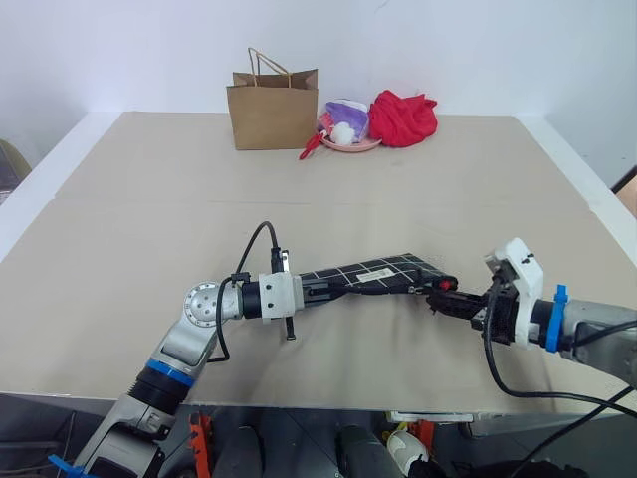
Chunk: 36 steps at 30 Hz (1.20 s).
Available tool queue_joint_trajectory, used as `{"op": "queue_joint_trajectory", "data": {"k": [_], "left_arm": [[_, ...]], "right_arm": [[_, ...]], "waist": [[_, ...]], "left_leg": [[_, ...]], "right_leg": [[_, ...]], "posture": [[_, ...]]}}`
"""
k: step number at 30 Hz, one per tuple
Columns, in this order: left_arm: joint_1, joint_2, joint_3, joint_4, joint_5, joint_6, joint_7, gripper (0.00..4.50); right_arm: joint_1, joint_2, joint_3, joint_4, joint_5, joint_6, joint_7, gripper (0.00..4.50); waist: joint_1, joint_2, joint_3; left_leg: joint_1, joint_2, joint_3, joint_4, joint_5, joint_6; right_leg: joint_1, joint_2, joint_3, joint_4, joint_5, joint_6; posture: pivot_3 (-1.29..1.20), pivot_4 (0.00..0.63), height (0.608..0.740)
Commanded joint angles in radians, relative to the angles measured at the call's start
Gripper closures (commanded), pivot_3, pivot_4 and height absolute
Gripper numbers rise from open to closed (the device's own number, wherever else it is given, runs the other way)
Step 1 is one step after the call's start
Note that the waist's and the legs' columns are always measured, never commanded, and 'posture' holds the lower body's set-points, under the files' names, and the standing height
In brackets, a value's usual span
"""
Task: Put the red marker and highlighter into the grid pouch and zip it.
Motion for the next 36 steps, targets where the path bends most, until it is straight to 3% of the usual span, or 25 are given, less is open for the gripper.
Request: {"op": "queue_joint_trajectory", "data": {"k": [1,19,33,34,36], "left_arm": [[0.011,0.01,0.026,-0.038,-0.011,0.003,0.012,4.5],[0.011,0.011,0.025,-0.043,-0.009,0.007,0.013,4.5],[0.01,0.019,0.031,-0.038,0.0,0.011,0.021,4.5],[0.007,0.025,0.027,-0.03,0.006,0.006,0.013,4.5],[0.003,0.035,0.021,-0.02,0.01,0.0,-0.003,3.66]], "right_arm": [[0.027,-0.02,-0.084,0.014,-0.034,-0.024,0.0,4.44],[0.094,0.073,-0.195,0.038,-0.14,-0.081,-0.129,4.44],[0.11,0.127,-0.197,-0.052,-0.145,-0.066,-0.222,4.44],[0.114,0.11,-0.183,-0.061,-0.136,-0.054,-0.203,4.16],[0.134,0.071,-0.146,-0.091,-0.168,-0.089,-0.152,3.54]], "waist": [[0.0,0.0,0.0],[0.001,0.0,0.0],[0.001,0.0,0.0],[0.001,0.0,0.0],[0.001,0.001,0.0]], "left_leg": [[0.0,0.0,0.0,0.0,0.0,0.0],[0.0,0.0,0.0,0.0,0.0,0.0],[0.0,0.0,0.0,0.0,0.0,0.0],[0.0,0.0,0.0,0.0,0.0,0.0],[0.0,0.0,0.0,0.0,0.0,0.0]], "right_leg": [[0.0,0.0,0.0,0.0,0.0,0.0],[0.0,0.0,0.0,0.0,0.0,0.0],[0.0,0.0,0.0,0.0,0.0,0.0],[0.0,0.0,0.0,0.0,0.0,0.0],[0.0,0.0,0.0,0.0,0.0,0.0]], "posture": [[0.0,0.15,0.74],[0.0,0.15,0.74],[0.0,0.15,0.74],[0.0,0.15,0.74],[0.0,0.15,0.74]]}}
